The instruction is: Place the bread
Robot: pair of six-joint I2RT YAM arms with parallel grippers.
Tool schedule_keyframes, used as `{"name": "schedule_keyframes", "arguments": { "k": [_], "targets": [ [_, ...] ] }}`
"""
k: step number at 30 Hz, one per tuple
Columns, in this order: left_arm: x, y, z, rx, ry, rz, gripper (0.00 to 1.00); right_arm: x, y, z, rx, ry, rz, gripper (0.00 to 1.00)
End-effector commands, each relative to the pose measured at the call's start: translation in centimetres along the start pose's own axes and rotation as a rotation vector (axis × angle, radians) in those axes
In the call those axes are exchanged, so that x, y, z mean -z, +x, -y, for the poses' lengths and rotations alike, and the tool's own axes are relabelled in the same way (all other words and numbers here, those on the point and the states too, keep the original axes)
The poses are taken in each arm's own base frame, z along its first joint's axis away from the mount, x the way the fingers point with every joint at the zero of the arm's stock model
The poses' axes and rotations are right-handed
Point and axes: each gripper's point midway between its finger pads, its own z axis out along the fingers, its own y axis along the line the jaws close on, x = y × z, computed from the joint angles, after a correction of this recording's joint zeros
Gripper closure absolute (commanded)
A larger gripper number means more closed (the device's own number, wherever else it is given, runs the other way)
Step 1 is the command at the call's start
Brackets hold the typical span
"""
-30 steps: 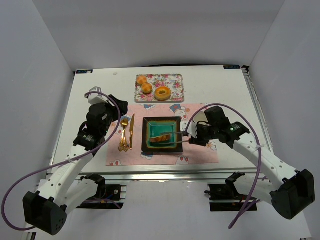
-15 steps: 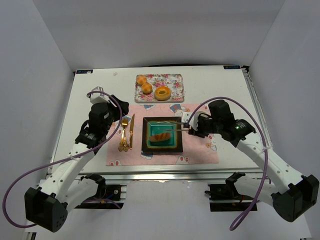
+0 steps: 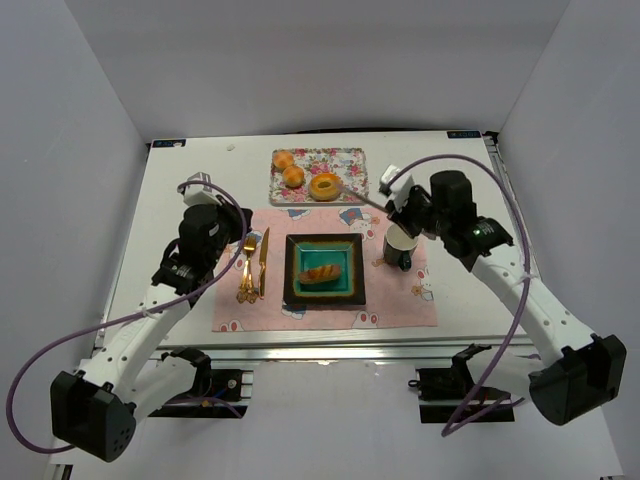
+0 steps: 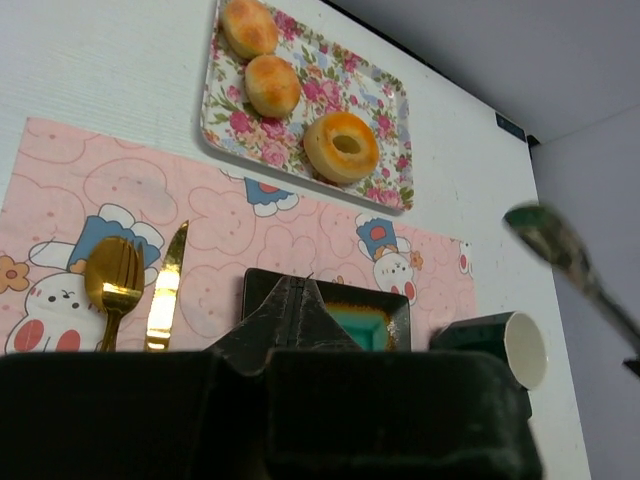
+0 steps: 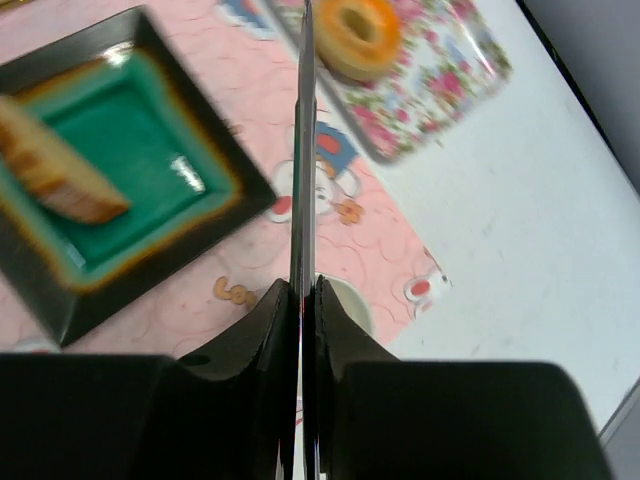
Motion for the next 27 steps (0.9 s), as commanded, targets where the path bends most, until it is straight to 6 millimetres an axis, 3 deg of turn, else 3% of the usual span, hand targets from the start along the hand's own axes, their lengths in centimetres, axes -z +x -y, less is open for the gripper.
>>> {"name": "schedule_keyframes", "arguments": {
  "k": [1, 5, 9, 15, 19, 23, 26, 27],
  "targets": [
    [-0.1, 0.0, 1.0, -0.002, 0.043, -0.025, 1.0, 1.1, -2.1, 6.4, -0.198, 0.23, 0.079, 1.0],
    [-0.4, 0.7, 1.1, -0.004, 0.055, -0.055, 1.0, 1.5, 0.6, 9.8, -0.372, 0.281, 0.052, 1.0],
    [-0.6, 0.9, 1.5, 0.001, 0.071, -0.064, 1.0, 2.3, 4.7, 12.8, -0.524, 0.353, 0.022, 1.0],
    [-0.7, 1.0, 1.6, 0.004, 0.075, -0.072, 1.0, 3.1, 10.2, 15.2, -0.669, 0.458, -0.012, 1.0],
    [-0.8, 1.1, 1.5, 0.002, 0.071, -0.076, 0.99, 3.1, 12.2, 15.6, -0.699, 0.481, -0.026, 1.0],
    [-0.9, 1.1, 1.6, 0.0, 0.069, -0.077, 0.9, 3.0, 13.8, 15.9, -0.724, 0.495, -0.044, 1.0],
    [-0.9, 1.0, 1.5, 0.002, 0.068, -0.074, 0.75, 2.7, 14.6, 15.7, -0.744, 0.487, -0.056, 1.0],
    [-0.9, 1.0, 1.5, 0.003, 0.065, -0.074, 0.64, 2.6, 14.8, 15.8, -0.745, 0.491, -0.057, 1.0]
  ]
}}
